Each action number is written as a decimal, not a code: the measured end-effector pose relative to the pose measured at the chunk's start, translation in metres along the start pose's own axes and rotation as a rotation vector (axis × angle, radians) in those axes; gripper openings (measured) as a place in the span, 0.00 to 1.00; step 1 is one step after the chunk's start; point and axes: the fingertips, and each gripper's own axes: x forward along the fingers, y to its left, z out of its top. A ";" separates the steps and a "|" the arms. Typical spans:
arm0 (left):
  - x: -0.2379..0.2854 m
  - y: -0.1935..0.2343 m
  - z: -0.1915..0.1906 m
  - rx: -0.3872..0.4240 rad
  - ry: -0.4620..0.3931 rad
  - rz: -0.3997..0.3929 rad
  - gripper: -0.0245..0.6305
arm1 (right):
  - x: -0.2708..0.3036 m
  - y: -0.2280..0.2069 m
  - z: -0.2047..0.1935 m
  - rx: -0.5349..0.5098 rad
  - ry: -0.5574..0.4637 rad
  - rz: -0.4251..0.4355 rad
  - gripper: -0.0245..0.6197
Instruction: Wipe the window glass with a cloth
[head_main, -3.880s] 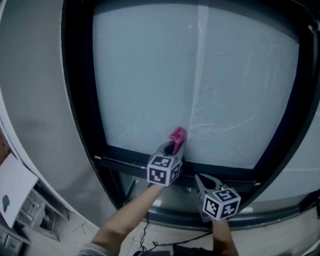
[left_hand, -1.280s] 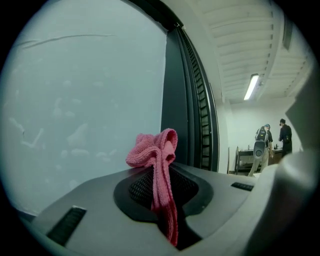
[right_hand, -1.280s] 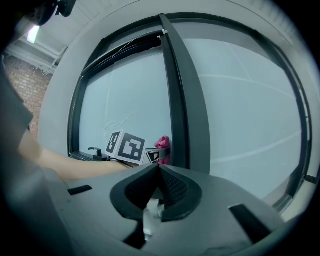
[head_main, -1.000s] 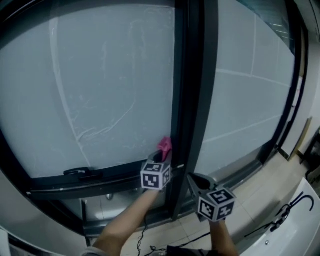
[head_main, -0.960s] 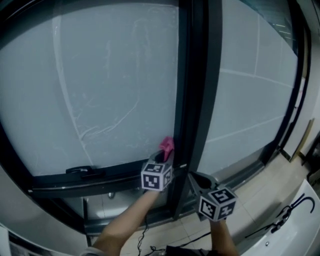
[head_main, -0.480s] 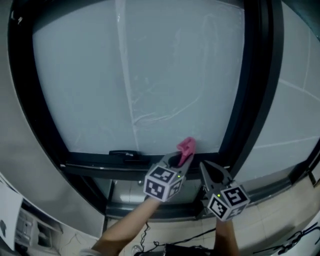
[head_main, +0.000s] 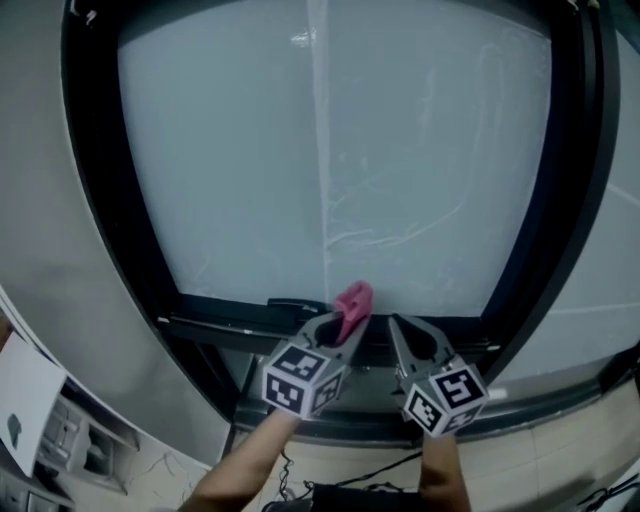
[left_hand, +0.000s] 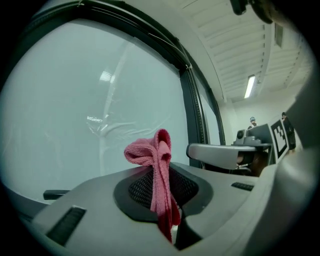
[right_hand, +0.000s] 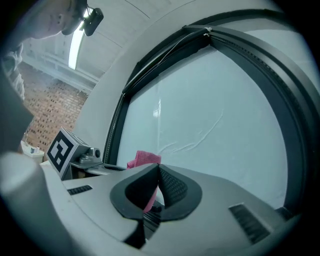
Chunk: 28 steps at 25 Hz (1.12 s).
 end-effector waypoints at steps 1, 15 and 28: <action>-0.005 0.005 -0.002 -0.006 0.001 0.005 0.12 | 0.005 0.004 -0.003 0.005 0.006 0.006 0.02; -0.042 0.043 -0.018 -0.035 0.026 0.031 0.12 | 0.043 0.035 -0.017 -0.020 0.056 0.027 0.02; -0.044 0.043 -0.021 -0.045 0.031 0.002 0.12 | 0.046 0.040 -0.020 -0.034 0.076 -0.001 0.02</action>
